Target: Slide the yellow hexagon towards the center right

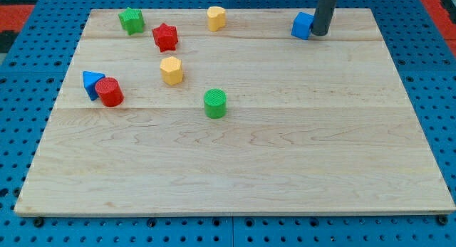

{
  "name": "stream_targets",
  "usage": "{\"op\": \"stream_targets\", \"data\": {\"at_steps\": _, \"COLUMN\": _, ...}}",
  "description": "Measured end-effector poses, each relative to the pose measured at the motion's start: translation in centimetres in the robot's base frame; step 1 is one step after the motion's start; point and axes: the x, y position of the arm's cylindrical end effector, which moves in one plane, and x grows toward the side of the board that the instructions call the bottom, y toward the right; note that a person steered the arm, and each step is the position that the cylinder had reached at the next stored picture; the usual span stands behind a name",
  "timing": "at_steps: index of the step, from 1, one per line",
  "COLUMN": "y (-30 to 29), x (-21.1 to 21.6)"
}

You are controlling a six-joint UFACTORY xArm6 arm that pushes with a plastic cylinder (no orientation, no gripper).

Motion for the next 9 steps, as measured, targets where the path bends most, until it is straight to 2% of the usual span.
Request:
{"op": "stream_targets", "data": {"at_steps": 4, "y": -0.4, "x": 0.6}}
{"op": "stream_targets", "data": {"at_steps": 5, "y": -1.1, "x": 5.4}}
{"op": "stream_targets", "data": {"at_steps": 6, "y": -4.5, "x": 5.9}}
{"op": "stream_targets", "data": {"at_steps": 7, "y": -12.6, "x": 4.4}}
{"op": "stream_targets", "data": {"at_steps": 8, "y": -17.8, "x": 0.6}}
{"op": "stream_targets", "data": {"at_steps": 9, "y": -22.4, "x": -1.2}}
